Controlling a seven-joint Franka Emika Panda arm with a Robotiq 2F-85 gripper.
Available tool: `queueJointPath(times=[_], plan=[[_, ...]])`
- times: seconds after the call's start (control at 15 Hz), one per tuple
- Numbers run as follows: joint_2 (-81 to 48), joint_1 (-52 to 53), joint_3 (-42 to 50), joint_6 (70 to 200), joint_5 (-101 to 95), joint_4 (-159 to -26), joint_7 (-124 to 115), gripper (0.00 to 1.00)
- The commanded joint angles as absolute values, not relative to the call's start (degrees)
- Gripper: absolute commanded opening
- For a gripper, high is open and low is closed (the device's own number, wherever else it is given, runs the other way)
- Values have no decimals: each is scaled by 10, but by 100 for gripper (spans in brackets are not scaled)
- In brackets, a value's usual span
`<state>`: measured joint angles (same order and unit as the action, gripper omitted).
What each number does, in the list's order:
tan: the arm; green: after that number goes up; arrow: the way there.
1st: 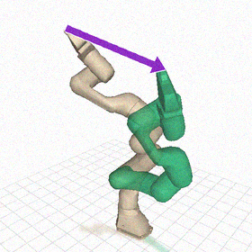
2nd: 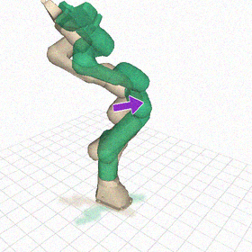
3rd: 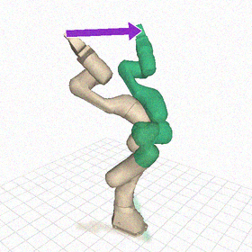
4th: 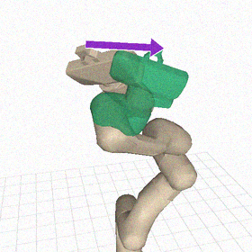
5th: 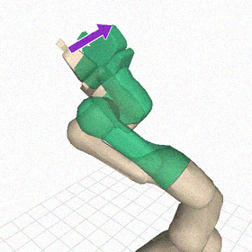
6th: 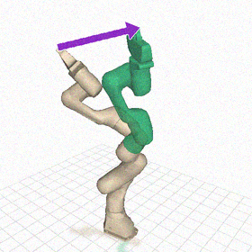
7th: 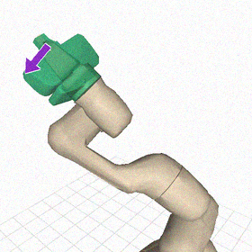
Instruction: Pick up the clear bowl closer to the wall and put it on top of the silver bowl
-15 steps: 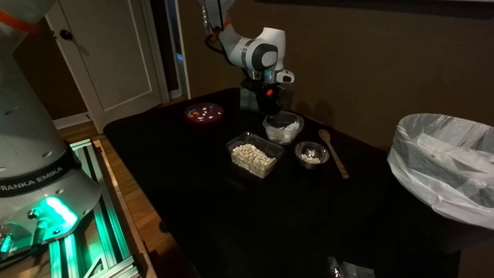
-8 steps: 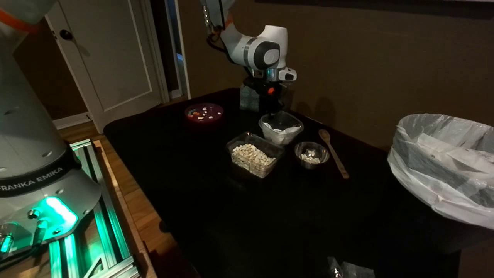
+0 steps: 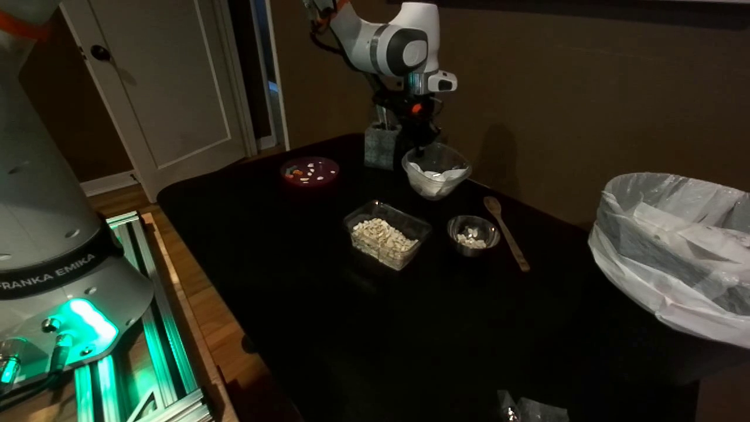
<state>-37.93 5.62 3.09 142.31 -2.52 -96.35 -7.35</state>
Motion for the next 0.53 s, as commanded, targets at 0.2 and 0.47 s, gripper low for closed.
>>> queueJointPath(times=[0.2,0.47], plan=[[-300,99,108,1334,-105,-1014,-222,1],[-313,79,107,1278,-105,-995,-268,1]])
